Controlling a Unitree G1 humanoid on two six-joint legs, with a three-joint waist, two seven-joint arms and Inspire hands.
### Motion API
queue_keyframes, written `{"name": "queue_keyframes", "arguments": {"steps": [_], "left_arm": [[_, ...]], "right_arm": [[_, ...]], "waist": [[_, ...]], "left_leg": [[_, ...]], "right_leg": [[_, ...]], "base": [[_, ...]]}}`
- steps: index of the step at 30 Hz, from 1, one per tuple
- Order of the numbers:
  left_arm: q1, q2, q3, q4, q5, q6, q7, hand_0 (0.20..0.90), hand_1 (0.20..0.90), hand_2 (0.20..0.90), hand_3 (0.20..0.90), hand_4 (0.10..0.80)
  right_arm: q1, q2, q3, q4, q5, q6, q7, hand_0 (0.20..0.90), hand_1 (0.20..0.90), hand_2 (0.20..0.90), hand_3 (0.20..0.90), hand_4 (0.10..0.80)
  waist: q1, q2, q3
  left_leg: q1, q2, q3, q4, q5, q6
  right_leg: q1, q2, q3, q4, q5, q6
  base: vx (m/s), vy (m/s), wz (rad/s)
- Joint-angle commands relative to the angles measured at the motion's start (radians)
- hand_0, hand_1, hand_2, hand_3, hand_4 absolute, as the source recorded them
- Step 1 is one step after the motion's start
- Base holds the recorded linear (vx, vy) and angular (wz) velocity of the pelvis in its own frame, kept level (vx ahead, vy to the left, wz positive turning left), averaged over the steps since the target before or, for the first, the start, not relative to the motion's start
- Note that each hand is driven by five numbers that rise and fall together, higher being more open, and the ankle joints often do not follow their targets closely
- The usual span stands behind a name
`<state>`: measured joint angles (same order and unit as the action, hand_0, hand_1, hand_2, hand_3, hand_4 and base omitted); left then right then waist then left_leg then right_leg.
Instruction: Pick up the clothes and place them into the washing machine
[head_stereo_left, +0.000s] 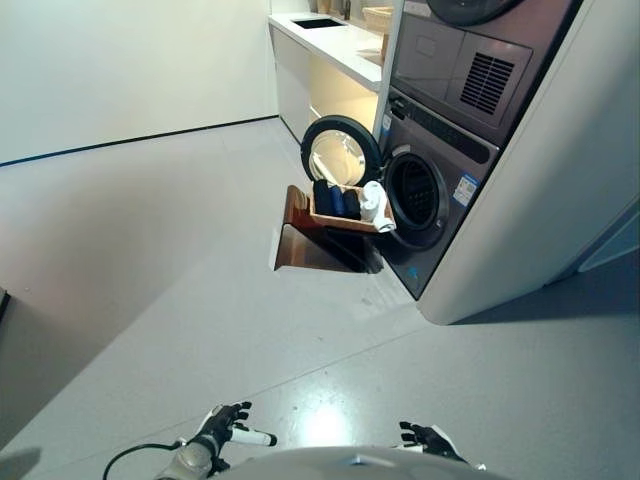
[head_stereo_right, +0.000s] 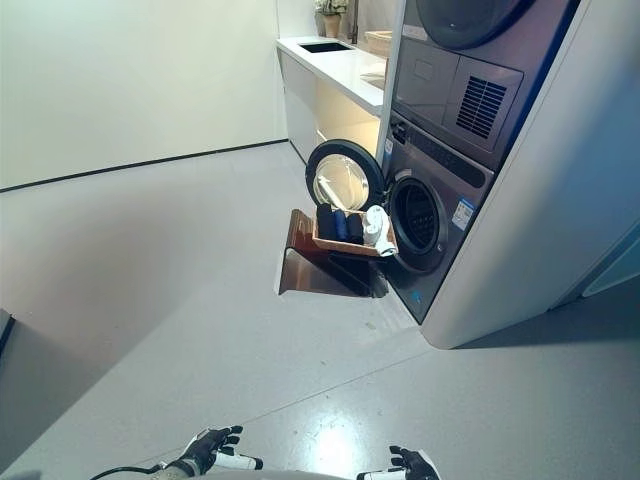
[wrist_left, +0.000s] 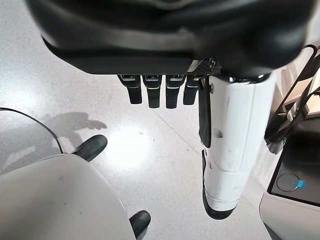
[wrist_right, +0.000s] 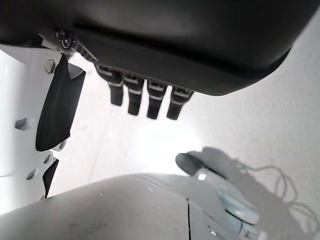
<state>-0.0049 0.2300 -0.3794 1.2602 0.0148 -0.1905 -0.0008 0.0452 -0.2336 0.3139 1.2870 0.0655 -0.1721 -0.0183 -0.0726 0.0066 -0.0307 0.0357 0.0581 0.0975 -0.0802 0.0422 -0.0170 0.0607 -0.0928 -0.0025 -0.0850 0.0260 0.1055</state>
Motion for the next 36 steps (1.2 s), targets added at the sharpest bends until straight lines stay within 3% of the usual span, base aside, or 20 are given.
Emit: {"name": "queue_keyframes", "arguments": {"steps": [1,36], "left_arm": [[-0.105,0.002,0.015,0.045,0.003,-0.032,0.001,0.900,0.900,0.900,0.900,0.800],[-0.107,-0.005,0.011,0.050,-0.011,-0.025,0.006,0.900,0.900,0.900,0.900,0.800]], "right_arm": [[-0.077,-0.011,0.007,0.020,-0.002,-0.019,0.007,0.900,0.900,0.900,0.900,0.800],[-0.083,-0.015,-0.002,0.030,0.007,-0.013,0.000,0.900,0.900,0.900,0.900,0.800]], "waist": [[-0.003,-0.030,0.012],[-0.008,-0.030,0.025]], "left_leg": [[0.045,-0.098,0.005,-0.007,-0.115,0.022],[0.039,-0.102,0.008,-0.005,-0.116,0.031]], "right_leg": [[-0.072,0.049,-0.011,-0.002,0.051,-0.021],[-0.090,0.050,-0.005,0.011,0.052,-0.019]], "base": [[0.000,0.000,0.00],[0.000,0.000,0.00]]}}
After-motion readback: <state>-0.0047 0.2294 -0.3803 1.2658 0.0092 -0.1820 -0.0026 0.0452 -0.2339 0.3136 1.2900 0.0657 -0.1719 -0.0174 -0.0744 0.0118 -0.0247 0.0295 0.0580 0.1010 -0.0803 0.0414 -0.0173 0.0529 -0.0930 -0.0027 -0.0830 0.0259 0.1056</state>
